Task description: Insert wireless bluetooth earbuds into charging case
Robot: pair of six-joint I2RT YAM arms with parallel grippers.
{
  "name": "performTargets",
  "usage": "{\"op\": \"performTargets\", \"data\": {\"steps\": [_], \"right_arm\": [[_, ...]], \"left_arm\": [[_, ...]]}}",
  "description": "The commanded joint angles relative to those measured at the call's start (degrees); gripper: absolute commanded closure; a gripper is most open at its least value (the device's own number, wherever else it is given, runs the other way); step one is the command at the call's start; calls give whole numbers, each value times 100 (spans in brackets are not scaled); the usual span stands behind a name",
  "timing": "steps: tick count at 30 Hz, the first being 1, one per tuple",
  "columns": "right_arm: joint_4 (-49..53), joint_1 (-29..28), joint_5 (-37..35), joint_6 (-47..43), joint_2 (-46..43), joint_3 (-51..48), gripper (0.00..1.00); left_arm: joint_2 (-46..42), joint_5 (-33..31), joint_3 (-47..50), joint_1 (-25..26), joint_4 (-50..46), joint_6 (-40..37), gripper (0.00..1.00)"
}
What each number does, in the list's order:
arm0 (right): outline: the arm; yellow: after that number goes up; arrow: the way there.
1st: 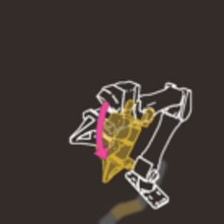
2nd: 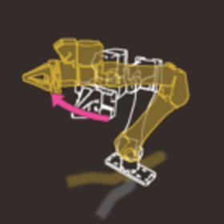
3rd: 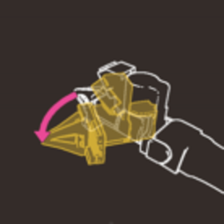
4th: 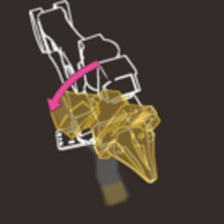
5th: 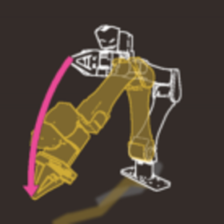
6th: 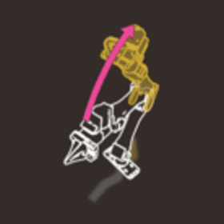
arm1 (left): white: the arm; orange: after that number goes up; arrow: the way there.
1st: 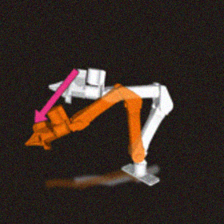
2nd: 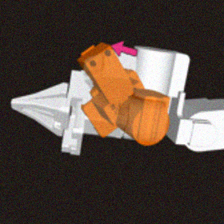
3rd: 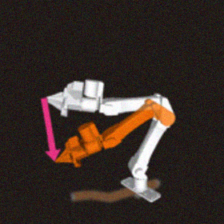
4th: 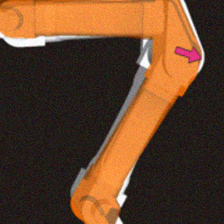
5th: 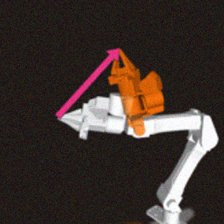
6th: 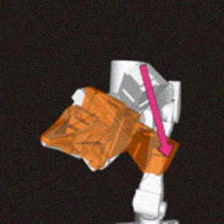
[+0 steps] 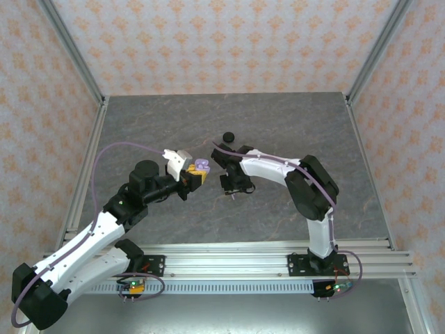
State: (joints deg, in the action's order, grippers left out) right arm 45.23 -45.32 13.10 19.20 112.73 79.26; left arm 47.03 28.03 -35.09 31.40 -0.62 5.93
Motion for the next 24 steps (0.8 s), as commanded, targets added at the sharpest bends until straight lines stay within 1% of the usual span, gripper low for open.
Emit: {"op": "performTargets", "data": {"steps": [1, 14, 19, 24], "right_arm": [[226, -41, -11, -115, 93, 77, 73], [8, 5, -27, 135, 219, 23, 80], [-365, 175, 106, 342, -79, -283, 82], [-769, 372, 328, 476, -456, -611, 83]], "left_arm": [[-3, -59, -59, 2, 73, 22, 87], [7, -35, -51, -1, 62, 42, 87], [116, -43, -24, 0, 72, 113, 87], [470, -111, 34, -1, 324, 312, 87]]}}
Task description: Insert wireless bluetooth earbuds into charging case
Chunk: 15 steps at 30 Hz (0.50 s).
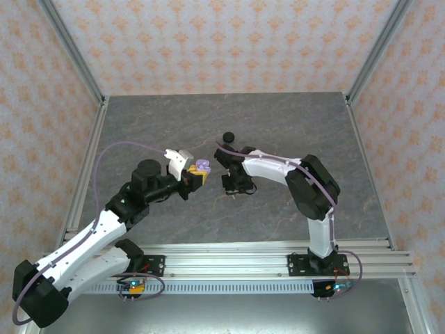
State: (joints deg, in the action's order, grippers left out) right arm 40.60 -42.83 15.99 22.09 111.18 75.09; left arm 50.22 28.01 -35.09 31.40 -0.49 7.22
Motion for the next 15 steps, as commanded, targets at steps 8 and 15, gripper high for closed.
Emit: {"op": "performTargets", "data": {"steps": [8, 15], "right_arm": [[-1116, 494, 482, 457, -1059, -876, 83], [-1751, 972, 989, 611, -2019, -1440, 84]], "left_arm": [[987, -406, 201, 53, 1284, 611, 86], [1483, -773, 484, 151, 2515, 876, 87]]}}
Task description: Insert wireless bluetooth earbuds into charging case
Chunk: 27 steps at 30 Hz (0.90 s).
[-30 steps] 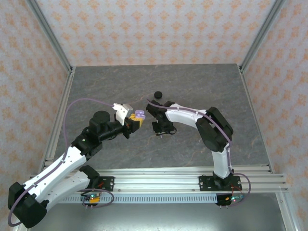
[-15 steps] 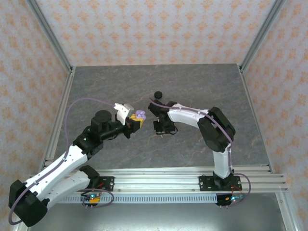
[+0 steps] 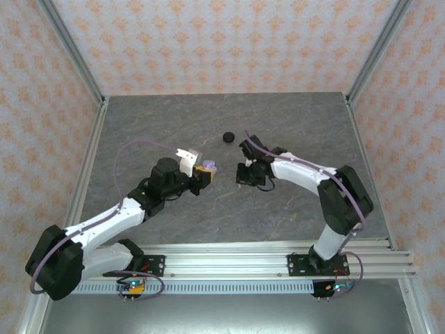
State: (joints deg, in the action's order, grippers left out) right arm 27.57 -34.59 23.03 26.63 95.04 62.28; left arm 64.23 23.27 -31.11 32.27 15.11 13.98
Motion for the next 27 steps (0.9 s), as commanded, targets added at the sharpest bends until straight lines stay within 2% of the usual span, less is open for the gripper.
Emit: {"op": "performTargets", "data": {"steps": [1, 5, 16, 27], "right_arm": [[-538, 219, 389, 168, -559, -220, 84], [-741, 407, 716, 172, -1049, -322, 83], [-1225, 426, 1239, 119, -1878, -147, 83], [-1881, 421, 1537, 114, -2259, -216, 83]], "left_arm": [[159, -336, 113, 80, 1120, 240, 87], [504, -245, 99, 120, 1593, 285, 87], [1405, 102, -114, 282, 2614, 685, 87], [1601, 564, -79, 445, 3405, 760, 87]]}}
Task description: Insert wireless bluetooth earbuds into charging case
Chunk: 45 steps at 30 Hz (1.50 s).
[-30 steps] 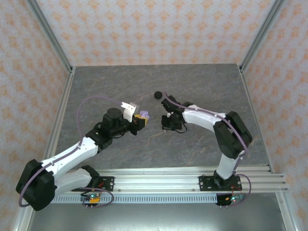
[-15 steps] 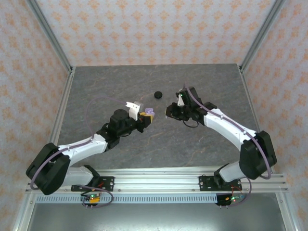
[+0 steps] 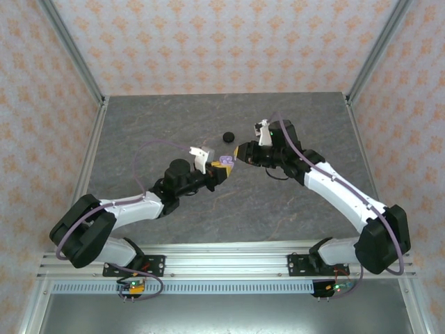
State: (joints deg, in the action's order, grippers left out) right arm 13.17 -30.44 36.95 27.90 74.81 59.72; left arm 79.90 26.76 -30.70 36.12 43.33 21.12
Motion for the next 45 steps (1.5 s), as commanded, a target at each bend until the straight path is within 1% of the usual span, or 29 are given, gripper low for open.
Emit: {"op": "performTargets", "data": {"steps": [1, 6, 20, 45], "right_arm": [[-483, 3, 132, -13, -264, 22, 83], [-602, 4, 126, -4, -349, -39, 83], [-632, 11, 75, -24, -372, -150, 83], [-675, 2, 224, 28, -218, -266, 83]], "left_arm": [[43, 236, -120, 75, 653, 67, 87], [117, 356, -195, 141, 842, 174, 87], [105, 281, -323, 172, 984, 457, 87], [-37, 255, -305, 185, 1010, 455, 87]]}}
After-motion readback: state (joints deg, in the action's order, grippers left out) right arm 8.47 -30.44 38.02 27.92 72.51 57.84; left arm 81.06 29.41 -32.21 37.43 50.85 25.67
